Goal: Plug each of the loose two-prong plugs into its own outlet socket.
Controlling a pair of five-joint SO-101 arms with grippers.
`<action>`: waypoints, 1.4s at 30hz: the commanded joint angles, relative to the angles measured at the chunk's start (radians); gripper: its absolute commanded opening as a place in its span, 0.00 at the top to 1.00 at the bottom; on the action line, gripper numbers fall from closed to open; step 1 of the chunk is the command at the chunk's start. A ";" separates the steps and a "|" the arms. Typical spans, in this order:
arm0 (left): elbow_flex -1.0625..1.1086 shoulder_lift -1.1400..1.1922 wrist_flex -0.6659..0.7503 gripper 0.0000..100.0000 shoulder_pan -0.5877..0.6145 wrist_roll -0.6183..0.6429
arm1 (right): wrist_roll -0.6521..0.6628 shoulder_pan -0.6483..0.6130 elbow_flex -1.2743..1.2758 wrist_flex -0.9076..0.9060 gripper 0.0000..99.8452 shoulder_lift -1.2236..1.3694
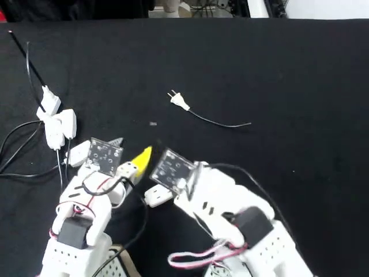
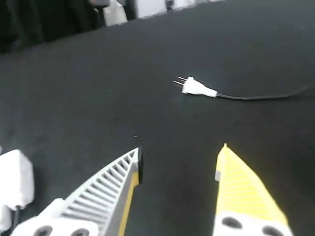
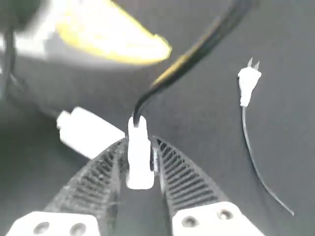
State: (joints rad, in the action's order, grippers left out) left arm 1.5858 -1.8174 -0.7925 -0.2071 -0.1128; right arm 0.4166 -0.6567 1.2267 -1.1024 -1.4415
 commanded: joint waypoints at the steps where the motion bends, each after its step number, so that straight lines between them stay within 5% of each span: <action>1: -0.056 -0.005 -0.015 0.75 -0.067 0.000 | -0.031 -0.009 0.050 0.109 0.99 -0.062; 11: -0.125 -0.006 0.005 0.76 -0.074 0.112 | -0.028 -0.051 0.131 0.308 0.99 0.065; 20: -0.176 -0.006 -0.132 0.75 -0.177 0.110 | -0.025 -0.046 0.128 0.353 0.99 0.142; 28: -0.177 -0.006 -0.192 0.75 -0.048 0.109 | -0.066 -0.012 0.102 0.267 0.99 0.145; 35: -0.232 -0.006 -0.405 0.76 0.142 -0.101 | -0.319 0.164 0.070 0.233 0.99 0.145; 42: -0.203 0.038 -0.376 0.75 -0.028 -0.273 | -0.358 0.540 -0.148 0.089 0.99 0.156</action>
State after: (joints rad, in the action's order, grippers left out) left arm 1.4093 -1.8174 -1.2098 -0.1289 -0.2862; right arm 0.0713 -0.2593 1.2006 -0.9720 -1.2942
